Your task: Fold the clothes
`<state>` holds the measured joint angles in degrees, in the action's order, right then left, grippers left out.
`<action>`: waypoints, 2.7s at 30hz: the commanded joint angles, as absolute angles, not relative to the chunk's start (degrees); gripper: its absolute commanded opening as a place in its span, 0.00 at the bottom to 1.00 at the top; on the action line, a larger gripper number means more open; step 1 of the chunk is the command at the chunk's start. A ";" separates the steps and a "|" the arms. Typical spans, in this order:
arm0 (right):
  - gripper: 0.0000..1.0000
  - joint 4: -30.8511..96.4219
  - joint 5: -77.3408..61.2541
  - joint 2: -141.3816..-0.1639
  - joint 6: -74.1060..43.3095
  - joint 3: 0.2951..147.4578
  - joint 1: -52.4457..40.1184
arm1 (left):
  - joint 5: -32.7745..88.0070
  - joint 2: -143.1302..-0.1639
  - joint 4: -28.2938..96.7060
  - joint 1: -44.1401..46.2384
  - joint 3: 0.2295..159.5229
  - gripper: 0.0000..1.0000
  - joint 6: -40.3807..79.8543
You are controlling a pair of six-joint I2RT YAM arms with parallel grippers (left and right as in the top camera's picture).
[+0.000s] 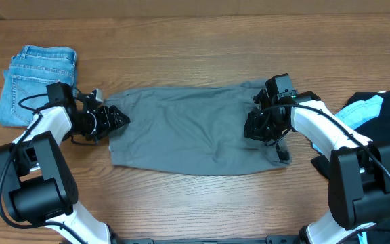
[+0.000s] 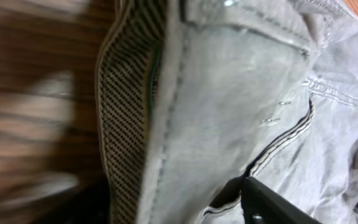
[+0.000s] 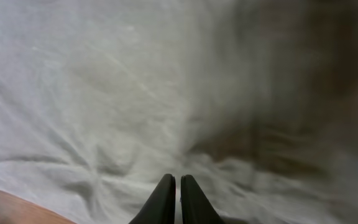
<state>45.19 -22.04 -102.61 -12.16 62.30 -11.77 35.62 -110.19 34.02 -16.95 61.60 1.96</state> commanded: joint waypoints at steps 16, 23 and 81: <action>0.08 40.69 -42.06 -102.45 -10.24 63.02 -12.75 | 24.05 -118.30 39.48 -17.30 56.36 0.86 -2.72; 0.04 27.35 -43.27 -102.59 -23.46 63.02 -18.20 | 30.00 -118.26 44.12 -19.09 57.69 0.87 -6.44; 0.06 25.69 -26.68 -113.93 -43.53 62.98 -31.81 | 27.94 -117.30 36.10 -16.21 48.77 0.35 -2.13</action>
<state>25.58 -28.56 -111.87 -43.42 62.65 -31.79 48.18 -110.54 32.86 -16.99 53.34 -4.40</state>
